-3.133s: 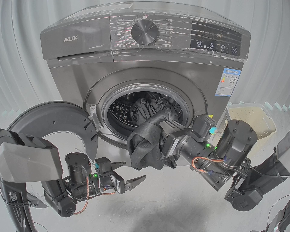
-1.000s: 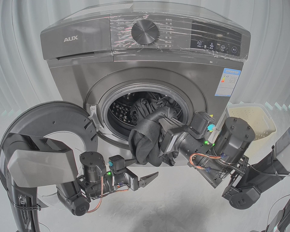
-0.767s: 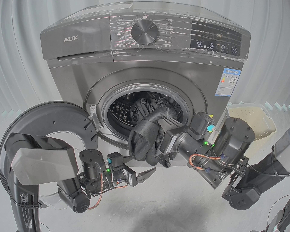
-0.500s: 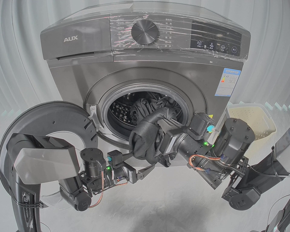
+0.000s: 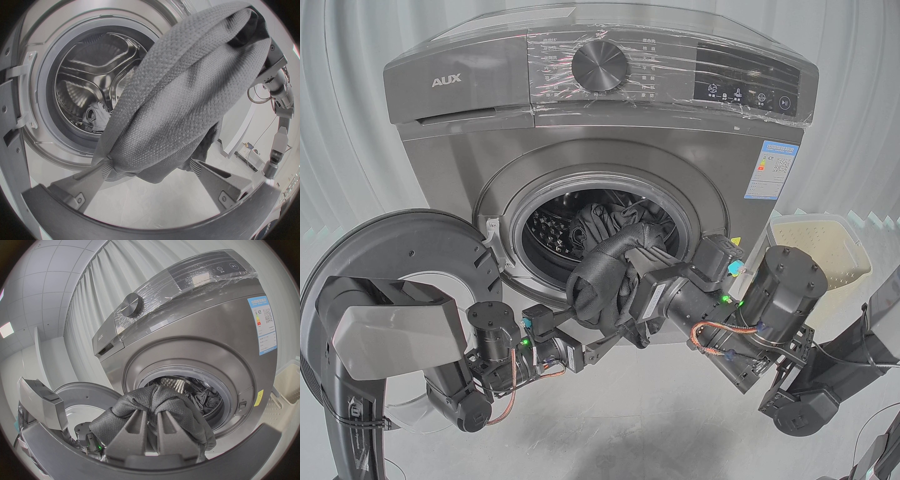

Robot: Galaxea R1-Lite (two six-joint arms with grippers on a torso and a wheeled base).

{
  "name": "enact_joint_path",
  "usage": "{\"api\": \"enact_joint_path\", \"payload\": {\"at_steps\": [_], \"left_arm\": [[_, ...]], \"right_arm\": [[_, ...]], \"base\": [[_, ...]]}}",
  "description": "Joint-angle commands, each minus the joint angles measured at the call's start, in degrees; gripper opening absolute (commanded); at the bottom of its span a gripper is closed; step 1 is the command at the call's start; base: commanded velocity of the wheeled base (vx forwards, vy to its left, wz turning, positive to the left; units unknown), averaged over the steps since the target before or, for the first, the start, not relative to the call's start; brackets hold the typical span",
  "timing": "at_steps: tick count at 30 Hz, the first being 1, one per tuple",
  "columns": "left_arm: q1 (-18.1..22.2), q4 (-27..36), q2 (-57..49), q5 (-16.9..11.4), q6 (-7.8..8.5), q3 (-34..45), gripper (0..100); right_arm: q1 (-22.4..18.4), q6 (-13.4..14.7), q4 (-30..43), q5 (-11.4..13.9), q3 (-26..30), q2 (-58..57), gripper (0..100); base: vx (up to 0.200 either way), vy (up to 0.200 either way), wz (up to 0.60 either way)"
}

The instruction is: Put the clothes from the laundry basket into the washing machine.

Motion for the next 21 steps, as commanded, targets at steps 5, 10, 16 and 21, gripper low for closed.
{"api": "enact_joint_path", "payload": {"at_steps": [5, 10, 16, 21], "left_arm": [[-0.1, 0.0, 0.6, 0.2, 0.07, -1.7, 0], [0.1, 0.0, 0.8, 2.0, -0.02, -3.0, 0], [-0.1, -0.2, 0.0, 2.2, -0.02, -2.7, 0], [-1.0, -0.3, -3.8, 1.9, 0.16, 1.9, 0]], "right_arm": [[0.6, 0.0, -0.1, 0.0, 0.1, 0.1, 0], [0.8, 0.0, -0.1, 0.1, 0.1, 0.1, 0], [0.7, 0.0, -0.1, 0.1, 0.1, 0.1, 0], [0.0, 0.0, -0.1, 0.1, 0.2, 0.1, 0]], "base": [[0.000, 0.000, 0.00], [0.000, 0.000, 0.00], [0.000, 0.000, 0.00], [0.000, 0.000, 0.00]]}}
